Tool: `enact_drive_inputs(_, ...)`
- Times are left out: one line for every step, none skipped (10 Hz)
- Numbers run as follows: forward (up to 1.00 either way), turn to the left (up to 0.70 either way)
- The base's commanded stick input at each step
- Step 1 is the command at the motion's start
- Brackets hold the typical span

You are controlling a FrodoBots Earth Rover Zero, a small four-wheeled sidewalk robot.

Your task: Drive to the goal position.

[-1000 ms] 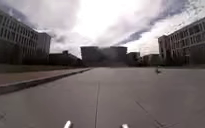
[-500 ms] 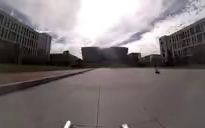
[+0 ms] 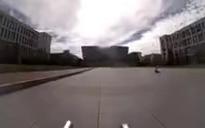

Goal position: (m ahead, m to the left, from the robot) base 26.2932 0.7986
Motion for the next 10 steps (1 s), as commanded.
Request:
enact_drive_inputs(1.00,0.00)
enact_drive_inputs(1.00,0.00)
enact_drive_inputs(1.00,0.00)
enact_drive_inputs(1.00,0.00)
enact_drive_inputs(1.00,0.00)
enact_drive_inputs(1.00,0.00)
enact_drive_inputs(1.00,0.00)
enact_drive_inputs(1.00,0.00)
enact_drive_inputs(1.00,0.00)
enact_drive_inputs(1.00,0.00)
